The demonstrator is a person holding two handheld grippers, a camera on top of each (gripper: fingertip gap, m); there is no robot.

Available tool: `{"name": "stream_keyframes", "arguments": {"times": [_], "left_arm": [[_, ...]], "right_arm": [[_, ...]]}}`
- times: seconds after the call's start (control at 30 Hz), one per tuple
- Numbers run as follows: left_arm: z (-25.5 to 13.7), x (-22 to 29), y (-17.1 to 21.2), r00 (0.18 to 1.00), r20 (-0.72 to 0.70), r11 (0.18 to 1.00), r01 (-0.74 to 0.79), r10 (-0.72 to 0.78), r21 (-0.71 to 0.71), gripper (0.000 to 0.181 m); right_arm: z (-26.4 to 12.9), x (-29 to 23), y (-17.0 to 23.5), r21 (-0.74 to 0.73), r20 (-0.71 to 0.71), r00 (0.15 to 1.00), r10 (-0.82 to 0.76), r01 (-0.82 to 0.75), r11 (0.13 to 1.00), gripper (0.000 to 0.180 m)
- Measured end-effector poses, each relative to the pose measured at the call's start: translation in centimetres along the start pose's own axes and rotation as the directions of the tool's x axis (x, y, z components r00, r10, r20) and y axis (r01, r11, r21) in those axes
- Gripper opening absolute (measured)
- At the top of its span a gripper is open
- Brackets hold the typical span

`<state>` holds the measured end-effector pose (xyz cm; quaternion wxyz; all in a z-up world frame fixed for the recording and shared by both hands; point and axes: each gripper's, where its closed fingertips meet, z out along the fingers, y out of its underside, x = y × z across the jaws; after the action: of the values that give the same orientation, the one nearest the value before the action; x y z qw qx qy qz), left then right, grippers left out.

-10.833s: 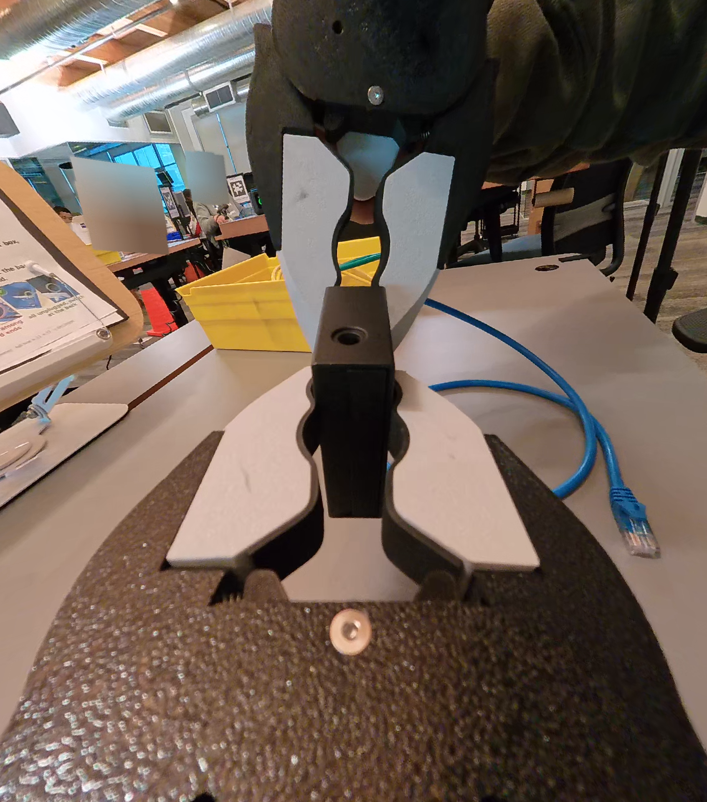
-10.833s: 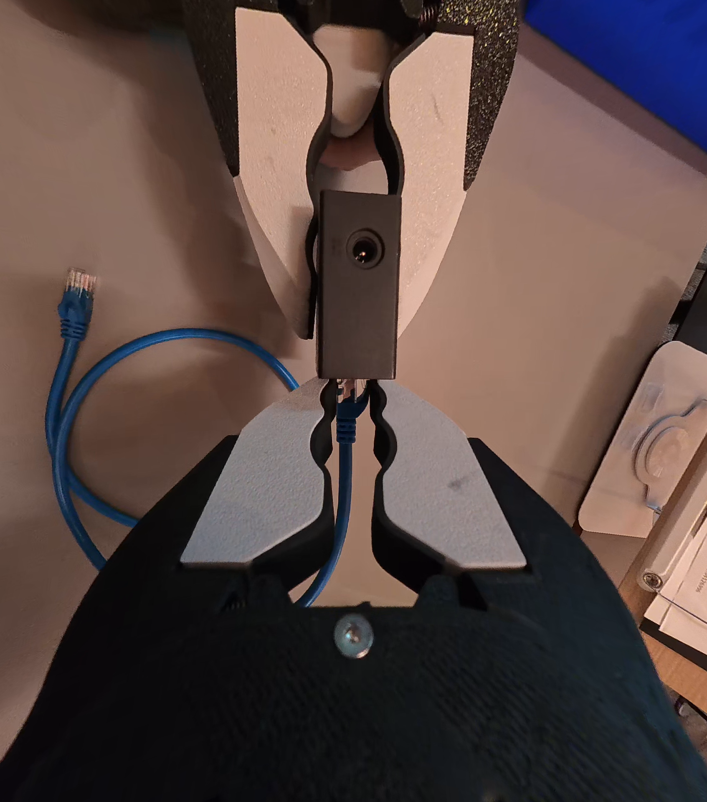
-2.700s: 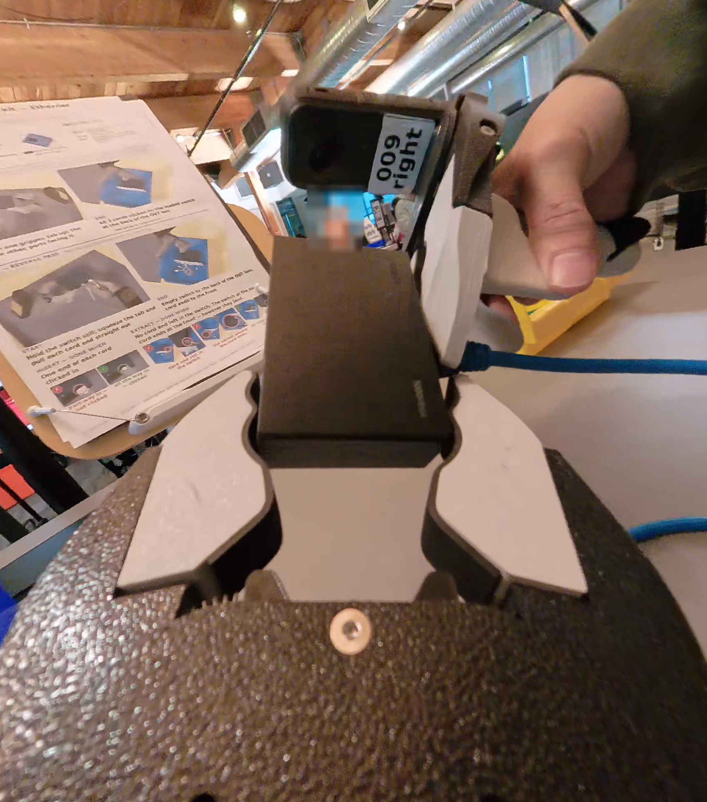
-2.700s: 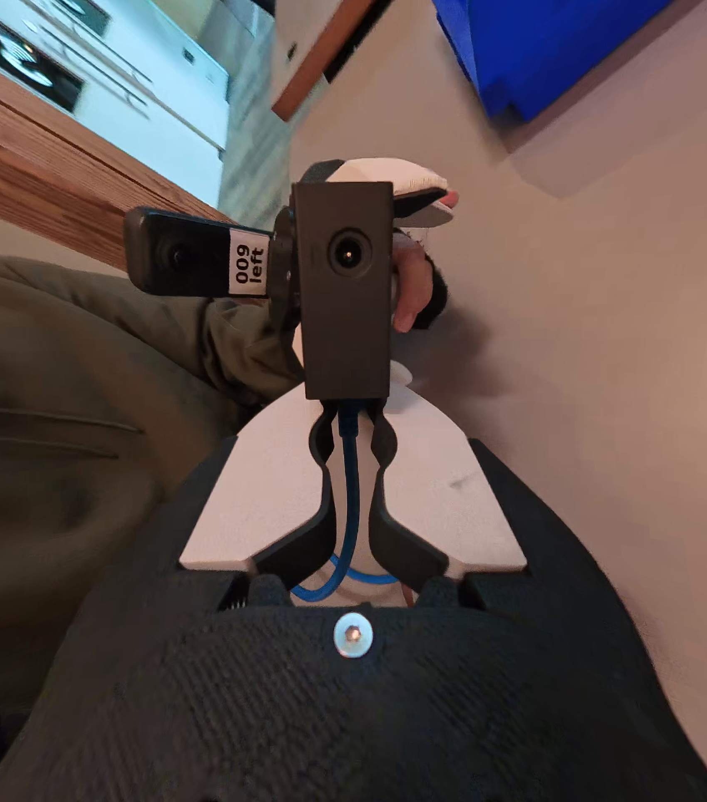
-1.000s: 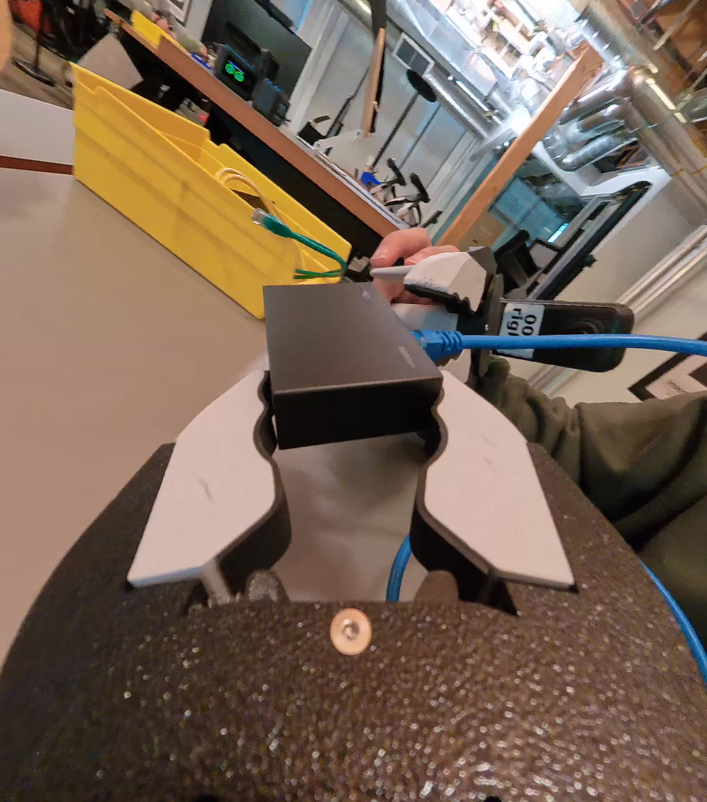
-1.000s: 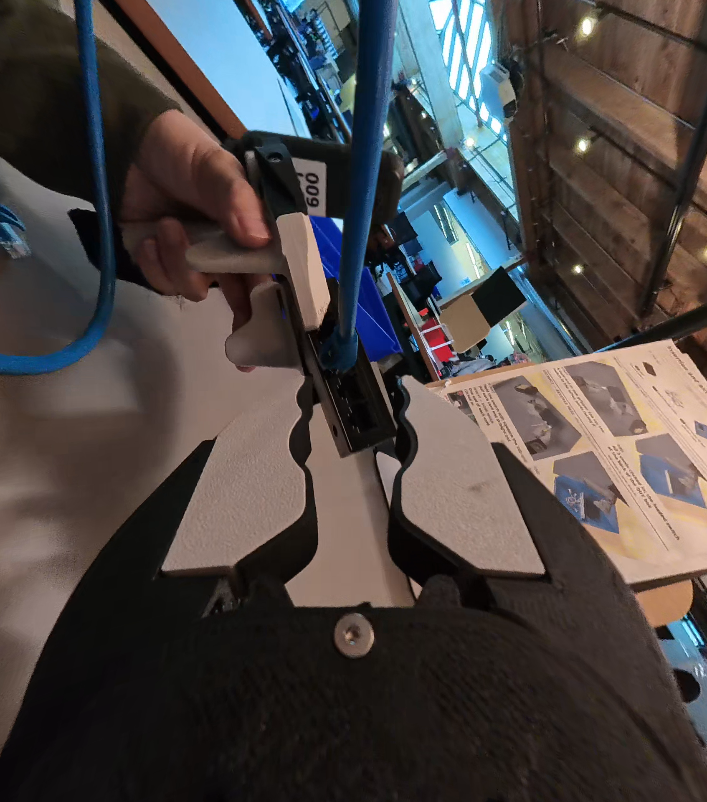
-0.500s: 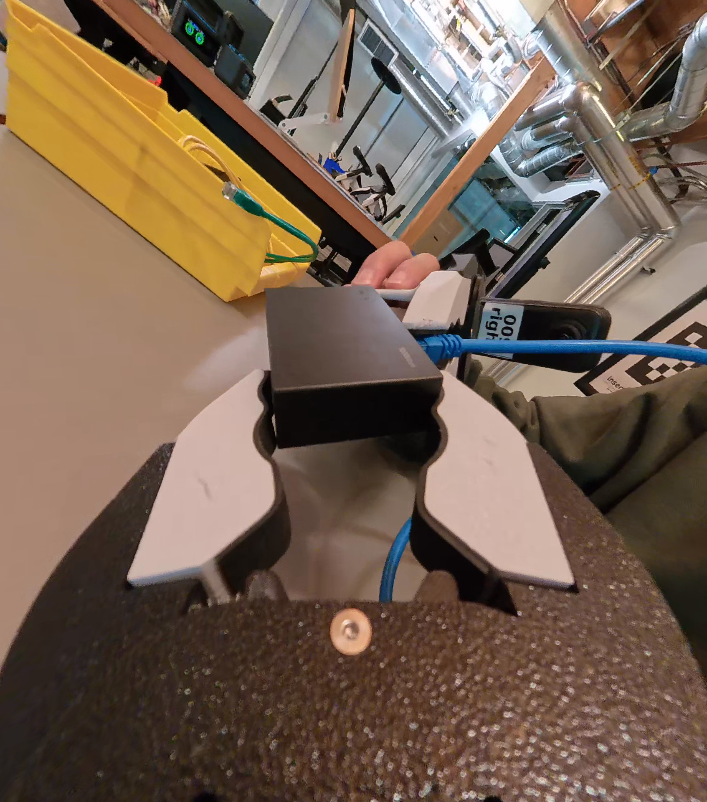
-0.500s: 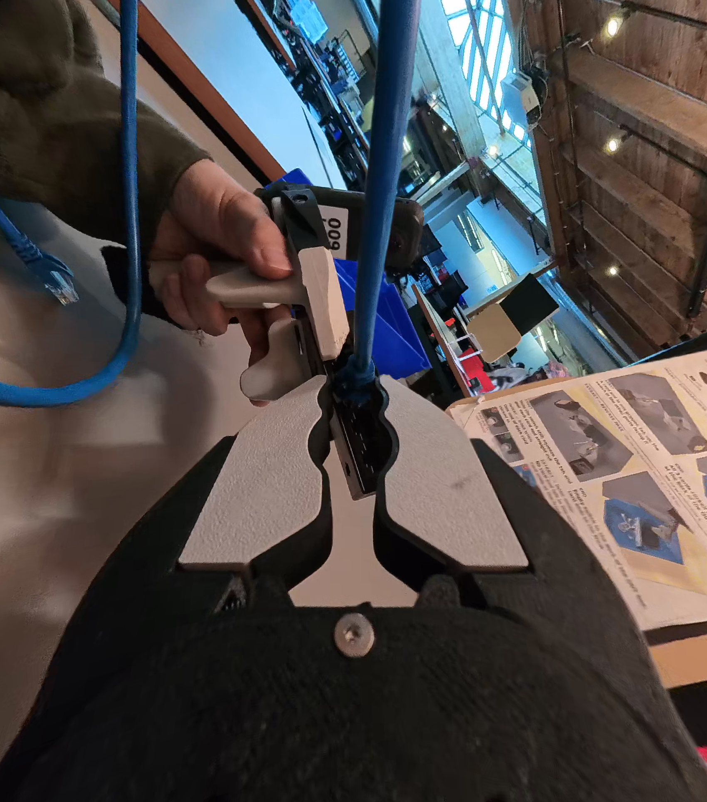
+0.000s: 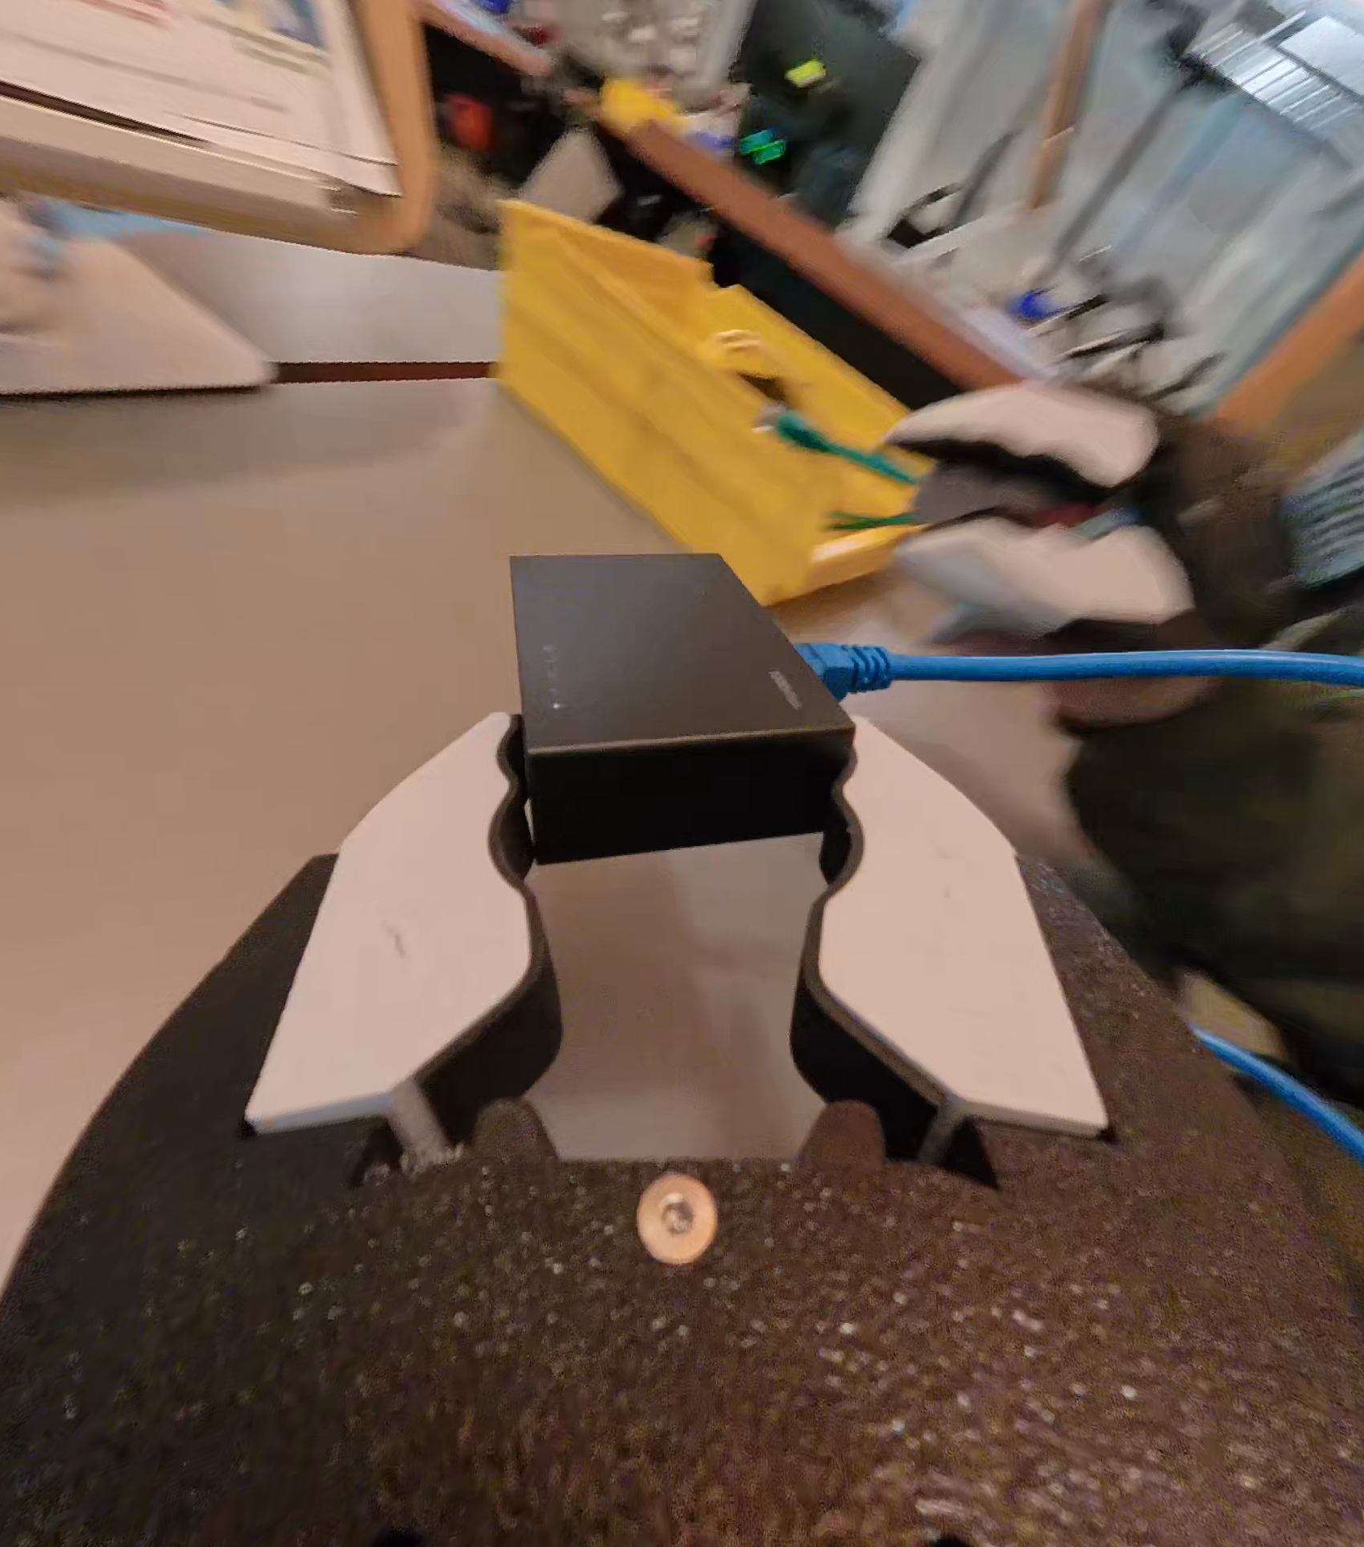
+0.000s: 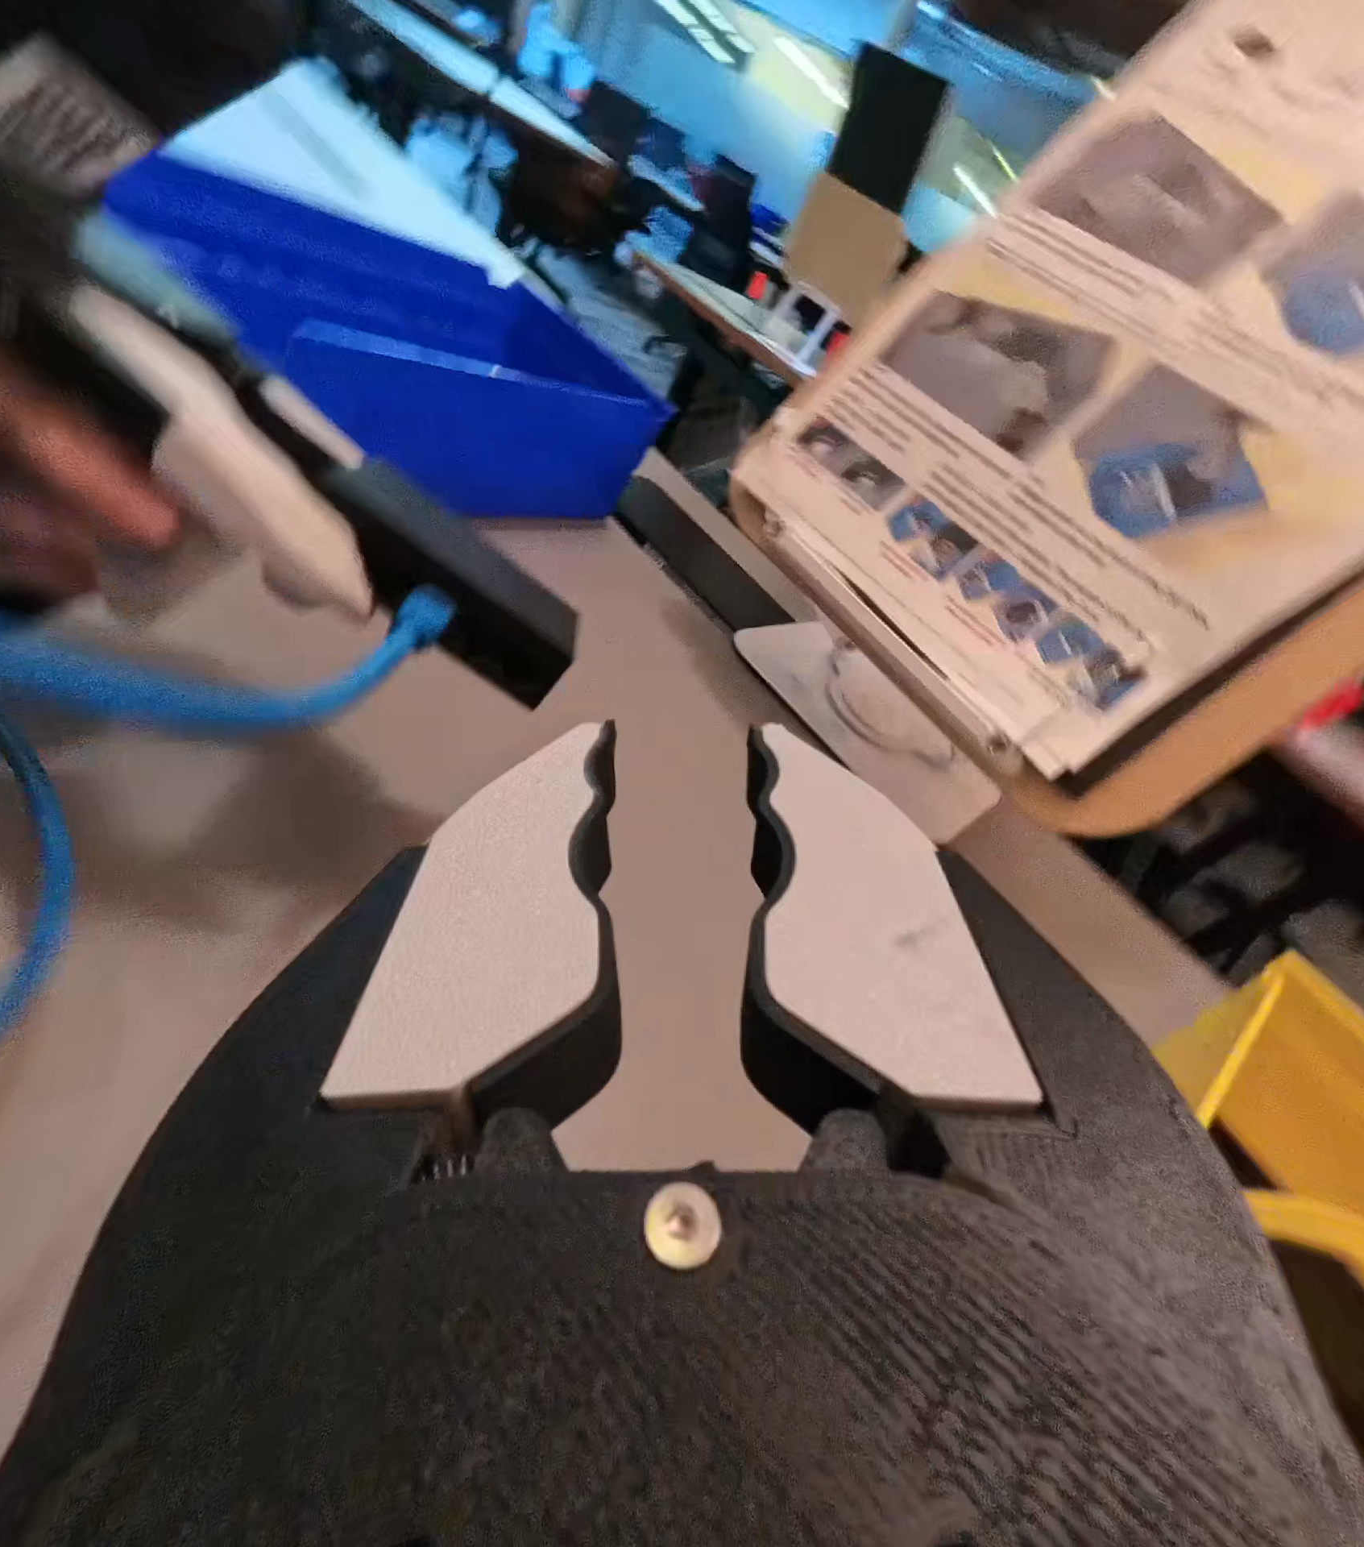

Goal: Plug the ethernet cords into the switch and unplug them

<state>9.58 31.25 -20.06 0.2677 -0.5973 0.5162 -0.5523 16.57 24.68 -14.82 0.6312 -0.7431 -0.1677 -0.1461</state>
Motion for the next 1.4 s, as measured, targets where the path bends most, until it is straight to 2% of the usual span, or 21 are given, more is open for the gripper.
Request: {"name": "stream_keyframes", "arguments": {"times": [0.07, 0.13, 0.17, 0.23, 0.33, 0.4, 0.5, 0.53, 0.57, 0.63, 0.7, 0.77, 0.87, 1.03, 1.13, 1.17, 1.2, 1.23, 1.3, 1.4], "left_arm": [[0.0, -1.3, 0.2, 0.986, 0.135, 0.995, -0.092, 0.095, -0.029, 0.067], [0.4, -1.6, 0.1, 0.971, 0.194, 0.990, -0.138, 0.141, -0.029, 0.067], [0.6, -1.5, 0.1, 0.968, 0.203, 0.989, -0.147, 0.149, -0.022, 0.067], [1.0, -1.1, -0.1, 0.960, 0.214, 0.983, -0.183, 0.180, -0.010, 0.067], [1.1, -0.4, -0.5, 0.937, 0.227, 0.963, -0.270, 0.265, -0.010, 0.067], [0.9, 0.1, -0.9, 0.926, 0.230, 0.951, -0.310, 0.301, 0.005, 0.067], [0.7, 0.7, -1.6, 0.916, 0.234, 0.939, -0.342, 0.326, 0.030, 0.067], [0.7, 0.8, -1.6, 0.915, 0.230, 0.937, -0.347, 0.332, 0.027, 0.067], [0.8, 0.9, -1.5, 0.912, 0.230, 0.936, -0.353, 0.340, 0.017, 0.067], [0.8, 1.0, -1.6, 0.900, 0.231, 0.923, -0.383, 0.369, 0.022, 0.067], [0.8, 1.5, -1.4, 0.886, 0.198, 0.903, -0.430, 0.419, 0.017, 0.067], [0.5, 2.7, -1.4, 0.880, 0.098, 0.878, -0.473, 0.466, 0.069, 0.071], [-0.4, 5.1, -1.6, 0.888, -0.089, 0.885, -0.433, 0.452, 0.172, 0.099], [-2.5, 7.2, -1.4, 0.844, -0.288, 0.884, -0.380, 0.452, 0.273, 0.103], [-2.6, 7.2, -1.6, 0.856, -0.315, 0.902, -0.330, 0.411, 0.279, 0.100], [-2.2, 7.0, -1.3, 0.866, -0.310, 0.912, -0.324, 0.393, 0.251, 0.108], [-1.9, 7.0, -0.8, 0.868, -0.320, 0.921, -0.324, 0.381, 0.217, 0.132], [-1.7, 7.1, -0.4, 0.863, -0.334, 0.923, -0.331, 0.380, 0.195, 0.136], [-1.4, 7.8, 0.4, 0.842, -0.362, 0.917, -0.363, 0.399, 0.167, 0.129], [-0.5, 8.9, 1.5, 0.815, -0.385, 0.900, -0.414, 0.432, 0.132, 0.129]], "right_arm": [[-0.7, 0.8, -1.6, 0.010, 0.013, 0.989, 0.144, -0.144, 0.989, 0.032], [-0.6, -0.5, -3.4, -0.007, 0.110, 0.977, 0.182, -0.183, 0.983, 0.033], [-0.2, -1.3, -3.5, -0.064, 0.149, 0.969, 0.197, -0.190, 0.980, 0.036], [0.9, -3.5, -2.4, -0.227, 0.254, 0.935, 0.246, -0.189, 0.955, 0.049], [2.5, -5.2, -0.6, -0.335, 0.309, 0.906, 0.291, -0.182, 0.924, 0.048], [3.4, -5.5, 0.3, -0.352, 0.297, 0.904, 0.308, -0.196, 0.915, 0.042], [3.8, -6.6, 1.5, -0.385, 0.321, 0.902, 0.289, -0.155, 0.910, 0.038], [4.0, -6.8, 1.4, -0.366, 0.325, 0.911, 0.254, -0.127, 0.922, 0.031], [4.1, -6.7, 1.0, -0.324, 0.318, 0.927, 0.198, -0.090, 0.942, 0.014], [3.9, -6.3, 0.7, -0.269, 0.300, 0.950, 0.082, 0.001, 0.963, 0.013], [3.4, -6.5, 0.5, -0.264, 0.332, 0.939, 0.087, 0.004, 0.964, 0.013], [2.6, -7.0, -0.2, -0.232, 0.426, 0.893, 0.146, -0.048, 0.971, 0.013], [1.0, -8.1, -1.4, -0.188, 0.596, 0.762, 0.253, -0.174, 0.967, 0.012], [-1.1, -8.4, -2.4, -0.186, 0.738, 0.583, 0.341, -0.310, 0.932, 0.012], [-1.5, -8.9, -2.2, -0.182, 0.759, 0.582, 0.292, -0.241, 0.953, 0.013], [-1.8, -9.3, -2.2, -0.186, 0.776, 0.568, 0.276, -0.211, 0.960, 0.012], [-1.8, -9.6, -1.9, -0.185, 0.779, 0.575, 0.253, -0.175, 0.967, 0.012], [-1.7, -9.6, -1.5, -0.194, 0.769, 0.595, 0.234, -0.131, 0.972, 0.011], [-1.5, -9.8, -1.1, -0.207, 0.767, 0.602, 0.224, -0.098, 0.973, 0.011], [-1.1, -10.6, -0.8, -0.213, 0.785, 0.586, 0.201, -0.049, 0.976, 0.011]]}}
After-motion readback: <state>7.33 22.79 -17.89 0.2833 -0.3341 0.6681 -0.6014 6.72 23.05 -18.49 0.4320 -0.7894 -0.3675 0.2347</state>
